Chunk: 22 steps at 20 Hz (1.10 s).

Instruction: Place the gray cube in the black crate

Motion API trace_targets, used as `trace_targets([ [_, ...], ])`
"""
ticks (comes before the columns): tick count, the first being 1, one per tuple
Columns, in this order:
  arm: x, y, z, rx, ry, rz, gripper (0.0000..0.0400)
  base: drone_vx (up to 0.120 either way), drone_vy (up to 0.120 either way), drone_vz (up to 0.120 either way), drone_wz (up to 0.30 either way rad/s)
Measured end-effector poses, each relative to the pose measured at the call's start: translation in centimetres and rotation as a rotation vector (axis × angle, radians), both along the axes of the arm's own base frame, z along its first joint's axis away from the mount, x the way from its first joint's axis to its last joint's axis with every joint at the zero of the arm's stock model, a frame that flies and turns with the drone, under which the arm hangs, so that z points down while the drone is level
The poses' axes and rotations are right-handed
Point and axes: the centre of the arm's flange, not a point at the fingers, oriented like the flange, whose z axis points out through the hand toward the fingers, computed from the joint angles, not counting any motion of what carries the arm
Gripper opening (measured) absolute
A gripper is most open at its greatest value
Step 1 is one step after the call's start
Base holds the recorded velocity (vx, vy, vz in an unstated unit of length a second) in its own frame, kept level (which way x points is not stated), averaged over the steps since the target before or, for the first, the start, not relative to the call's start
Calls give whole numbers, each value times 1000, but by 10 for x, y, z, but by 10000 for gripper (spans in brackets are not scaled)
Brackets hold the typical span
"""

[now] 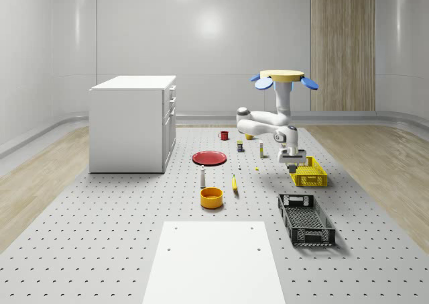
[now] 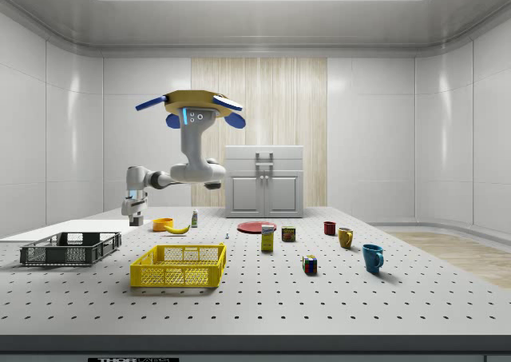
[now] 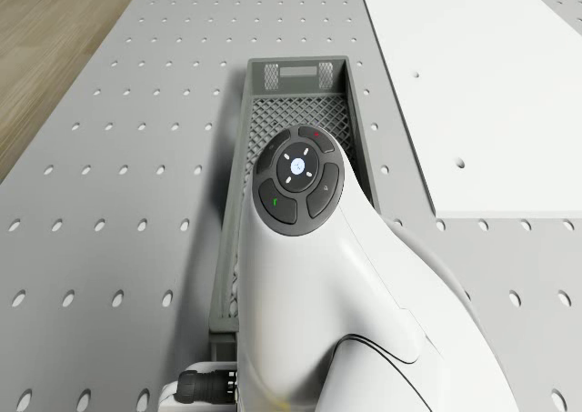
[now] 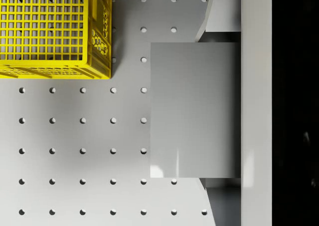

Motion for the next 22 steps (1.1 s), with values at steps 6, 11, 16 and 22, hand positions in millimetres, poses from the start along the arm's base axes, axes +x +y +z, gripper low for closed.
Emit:
trace_targets([
  [6,0,0,0,0,0,0,251,120,0,0,0],
  [11,0,0,0,0,0,0,251,120,0,0,0],
  [16,0,0,0,0,0,0,251,120,0,0,0],
  [22,0,0,0,0,0,0,251,120,0,0,0],
])
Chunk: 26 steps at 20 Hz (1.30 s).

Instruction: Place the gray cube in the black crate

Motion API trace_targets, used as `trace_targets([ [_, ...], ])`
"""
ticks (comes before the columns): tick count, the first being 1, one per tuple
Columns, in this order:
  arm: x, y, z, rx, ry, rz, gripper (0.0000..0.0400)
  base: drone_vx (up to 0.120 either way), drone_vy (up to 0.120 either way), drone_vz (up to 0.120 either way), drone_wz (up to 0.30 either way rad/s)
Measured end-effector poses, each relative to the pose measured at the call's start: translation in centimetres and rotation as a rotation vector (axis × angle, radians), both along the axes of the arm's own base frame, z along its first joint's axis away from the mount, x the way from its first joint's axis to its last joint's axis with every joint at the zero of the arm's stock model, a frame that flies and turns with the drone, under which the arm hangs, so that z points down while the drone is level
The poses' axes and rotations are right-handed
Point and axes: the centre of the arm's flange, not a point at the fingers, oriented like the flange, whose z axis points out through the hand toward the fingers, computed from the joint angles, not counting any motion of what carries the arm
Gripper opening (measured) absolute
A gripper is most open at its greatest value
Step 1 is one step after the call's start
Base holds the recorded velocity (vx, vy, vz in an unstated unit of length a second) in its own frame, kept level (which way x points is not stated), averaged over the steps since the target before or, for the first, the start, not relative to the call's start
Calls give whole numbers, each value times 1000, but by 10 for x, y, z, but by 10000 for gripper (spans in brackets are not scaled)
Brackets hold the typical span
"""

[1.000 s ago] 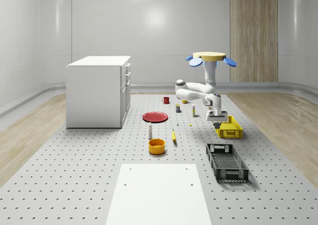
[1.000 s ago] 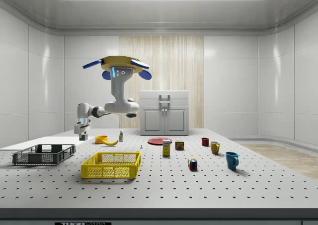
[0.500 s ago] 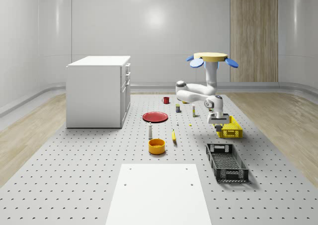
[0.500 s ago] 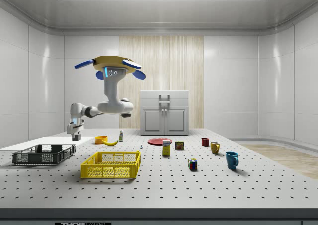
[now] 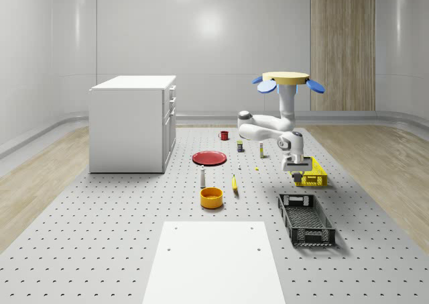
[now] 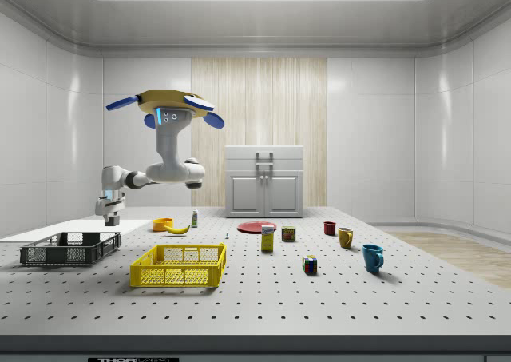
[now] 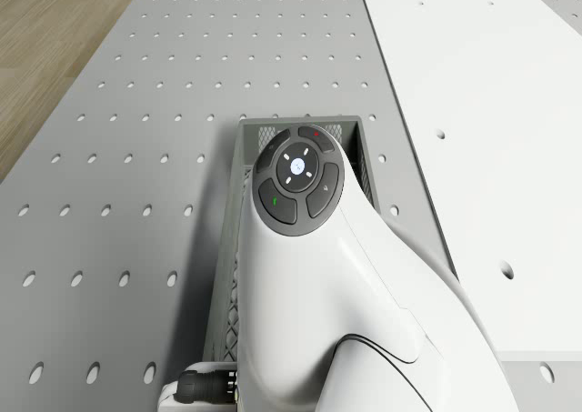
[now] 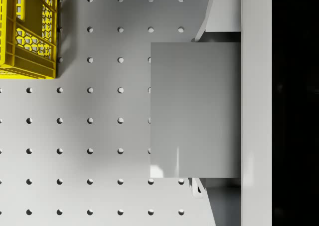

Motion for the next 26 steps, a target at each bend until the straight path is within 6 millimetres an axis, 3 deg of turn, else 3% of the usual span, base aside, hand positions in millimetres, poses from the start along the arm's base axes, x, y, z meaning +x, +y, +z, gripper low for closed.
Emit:
trace_targets([
  [4,0,0,0,0,0,0,251,120,0,-10,0],
  [16,0,0,0,0,0,0,251,120,-7,-80,0],
  [22,0,0,0,0,0,0,251,120,-20,0,0],
  [26,0,0,0,0,0,0,251,120,0,-110,0],
])
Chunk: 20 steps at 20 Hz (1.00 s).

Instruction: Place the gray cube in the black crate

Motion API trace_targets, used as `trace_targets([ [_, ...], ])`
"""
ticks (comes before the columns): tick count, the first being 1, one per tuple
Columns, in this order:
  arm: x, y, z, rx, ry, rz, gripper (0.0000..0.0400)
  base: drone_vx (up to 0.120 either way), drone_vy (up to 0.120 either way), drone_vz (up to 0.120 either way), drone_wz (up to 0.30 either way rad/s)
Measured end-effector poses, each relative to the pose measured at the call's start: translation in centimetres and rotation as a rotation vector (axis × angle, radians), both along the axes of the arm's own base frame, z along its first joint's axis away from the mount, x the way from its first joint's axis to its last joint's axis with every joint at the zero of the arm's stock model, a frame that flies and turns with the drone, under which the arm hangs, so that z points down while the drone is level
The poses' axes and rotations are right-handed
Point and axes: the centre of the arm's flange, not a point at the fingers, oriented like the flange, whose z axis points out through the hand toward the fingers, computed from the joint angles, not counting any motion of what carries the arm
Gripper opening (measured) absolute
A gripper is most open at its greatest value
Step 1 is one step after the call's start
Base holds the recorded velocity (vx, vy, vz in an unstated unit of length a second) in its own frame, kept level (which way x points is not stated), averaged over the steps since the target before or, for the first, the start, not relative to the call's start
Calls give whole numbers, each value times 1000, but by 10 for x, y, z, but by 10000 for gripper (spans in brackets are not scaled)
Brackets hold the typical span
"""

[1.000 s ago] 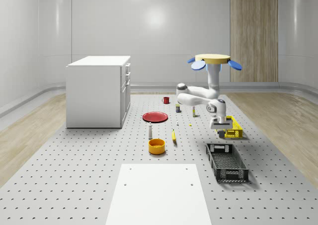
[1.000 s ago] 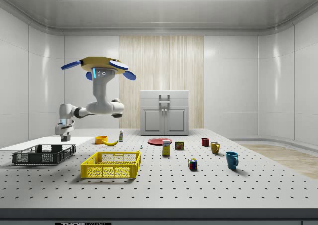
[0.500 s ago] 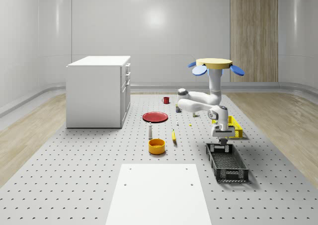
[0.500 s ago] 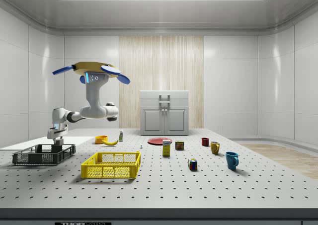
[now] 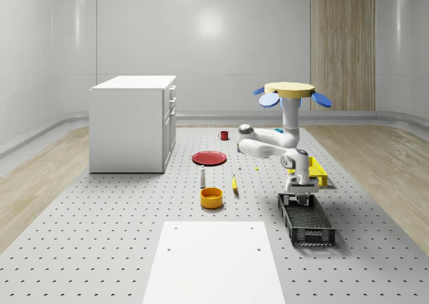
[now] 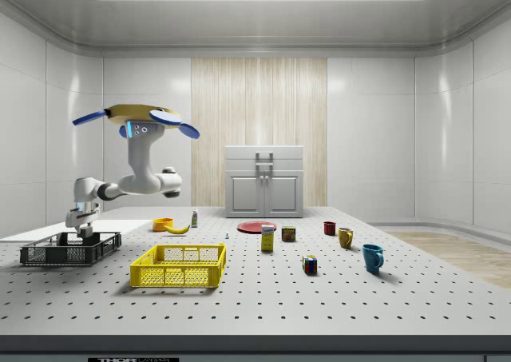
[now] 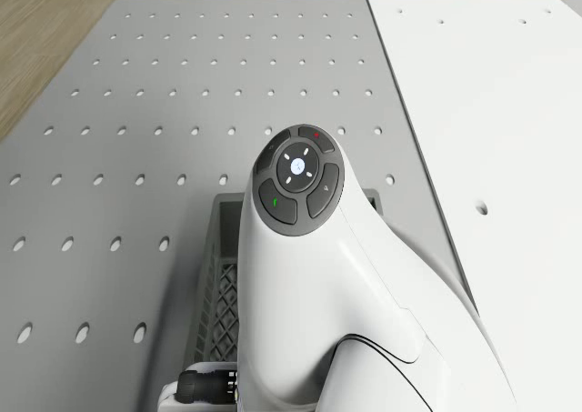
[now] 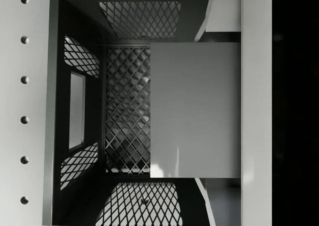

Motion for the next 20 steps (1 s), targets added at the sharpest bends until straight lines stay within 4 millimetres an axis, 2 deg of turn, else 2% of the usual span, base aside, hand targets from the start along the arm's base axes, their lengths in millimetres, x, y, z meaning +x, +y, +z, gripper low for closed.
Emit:
trace_targets([
  [2,0,0,0,0,0,0,251,120,0,-100,0],
  [6,0,0,0,0,0,0,251,120,0,0,0],
  [7,0,0,0,0,0,0,262,80,0,0,0],
  [9,0,0,0,0,0,0,316,0,0,0,0],
  [12,0,0,0,0,0,0,361,0,0,0,0],
  [15,0,0,0,0,0,0,381,0,0,0,0],
  [20,0,0,0,0,0,0,394,0,0,0,0],
])
